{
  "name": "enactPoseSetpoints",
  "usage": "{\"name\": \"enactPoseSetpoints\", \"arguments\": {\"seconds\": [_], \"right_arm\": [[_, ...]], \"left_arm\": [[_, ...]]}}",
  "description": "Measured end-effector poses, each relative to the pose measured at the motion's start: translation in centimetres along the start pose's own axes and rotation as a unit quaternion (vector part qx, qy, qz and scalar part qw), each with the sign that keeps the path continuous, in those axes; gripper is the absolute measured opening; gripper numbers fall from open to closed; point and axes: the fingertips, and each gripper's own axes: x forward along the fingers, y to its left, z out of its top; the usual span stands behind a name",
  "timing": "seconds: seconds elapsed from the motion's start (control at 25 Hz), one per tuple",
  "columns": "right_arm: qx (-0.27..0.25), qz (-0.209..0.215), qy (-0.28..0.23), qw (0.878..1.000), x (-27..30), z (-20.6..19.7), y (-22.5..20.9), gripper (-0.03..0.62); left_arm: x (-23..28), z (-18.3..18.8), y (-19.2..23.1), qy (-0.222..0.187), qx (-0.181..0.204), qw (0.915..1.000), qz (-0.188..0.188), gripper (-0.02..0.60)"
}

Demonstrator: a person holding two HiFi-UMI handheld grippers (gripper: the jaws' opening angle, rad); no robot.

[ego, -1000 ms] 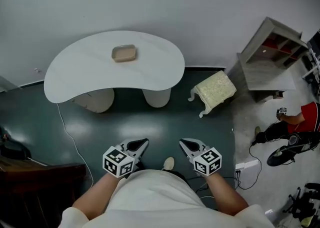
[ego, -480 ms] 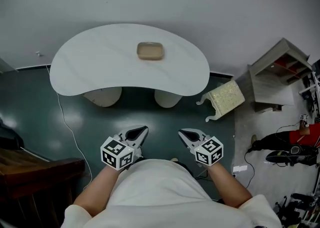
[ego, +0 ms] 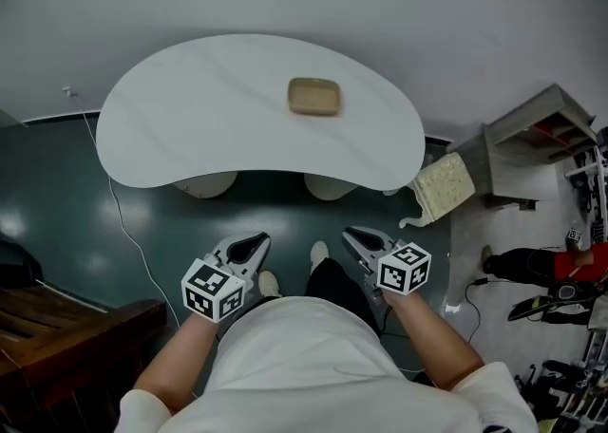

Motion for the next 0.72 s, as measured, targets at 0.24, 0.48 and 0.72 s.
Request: {"name": "enactPoseSetpoints", "arguments": {"seconds": [0.24, 0.48, 0.72], "right_arm": [[0.052, 0.008, -0.017, 0.998, 4.1, 5.7, -7.1, 0.05], [0.106, 0.015, -0.012, 0.994, 9.7, 12.4, -16.4, 0.073], [0.157, 0.04, 0.0, 0.987, 14.6, 16.4, -22.4, 0.097]], "left_arm": [[4.6, 3.8, 2.5, -0.007, -0.004, 1.0, -0.002, 0.018], [9.6, 8.9, 5.6, 0.007, 0.002, 0.9997, 0.023, 0.018], [14.0, 13.2, 8.2, -0.002, -0.014, 0.9977, 0.067, 0.018]]}}
